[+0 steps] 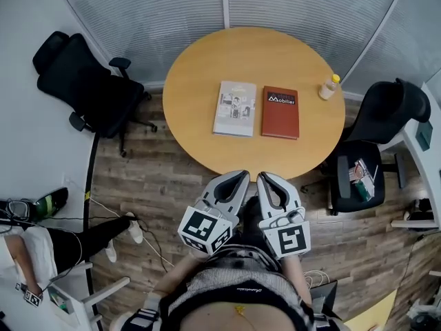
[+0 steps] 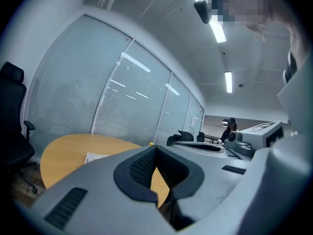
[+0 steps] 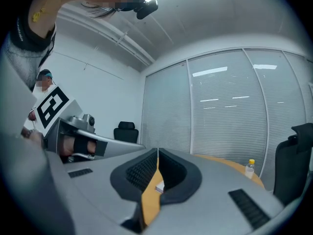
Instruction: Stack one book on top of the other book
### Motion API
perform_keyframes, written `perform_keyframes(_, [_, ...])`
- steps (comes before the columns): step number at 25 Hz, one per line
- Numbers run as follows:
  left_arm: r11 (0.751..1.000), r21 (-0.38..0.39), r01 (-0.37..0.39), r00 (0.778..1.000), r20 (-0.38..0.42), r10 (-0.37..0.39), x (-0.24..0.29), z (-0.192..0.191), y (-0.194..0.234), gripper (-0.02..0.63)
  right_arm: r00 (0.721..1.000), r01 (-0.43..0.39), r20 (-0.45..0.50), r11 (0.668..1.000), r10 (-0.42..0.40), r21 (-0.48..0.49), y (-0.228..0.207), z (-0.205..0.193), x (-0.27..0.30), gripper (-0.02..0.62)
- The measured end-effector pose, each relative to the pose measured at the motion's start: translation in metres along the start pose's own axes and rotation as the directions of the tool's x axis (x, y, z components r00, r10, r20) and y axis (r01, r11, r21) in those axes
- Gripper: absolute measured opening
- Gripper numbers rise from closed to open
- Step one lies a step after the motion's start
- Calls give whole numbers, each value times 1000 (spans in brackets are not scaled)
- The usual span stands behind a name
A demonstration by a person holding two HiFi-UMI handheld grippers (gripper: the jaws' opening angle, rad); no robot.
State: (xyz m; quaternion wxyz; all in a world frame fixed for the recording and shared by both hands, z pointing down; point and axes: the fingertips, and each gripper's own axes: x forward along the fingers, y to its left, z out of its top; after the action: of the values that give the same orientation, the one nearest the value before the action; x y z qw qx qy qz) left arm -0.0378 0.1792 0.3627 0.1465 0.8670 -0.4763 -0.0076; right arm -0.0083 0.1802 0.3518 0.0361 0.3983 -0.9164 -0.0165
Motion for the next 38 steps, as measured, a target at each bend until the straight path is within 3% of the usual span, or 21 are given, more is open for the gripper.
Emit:
perform_keyframes(14, [999, 14, -41, 999, 8, 41, 100, 31, 23, 17, 998, -66, 22, 998, 66, -3, -88, 10, 58, 26])
perform_keyframes(26, [996, 5, -89, 996, -2, 89, 168, 34, 26, 17, 995, -100, 14, 995, 100, 4, -157, 0, 75, 26])
perform_keyframes(38, [995, 1, -100, 995, 10, 100, 196, 40, 37, 17, 994, -106, 11, 994, 106, 1, -181, -6, 93, 26])
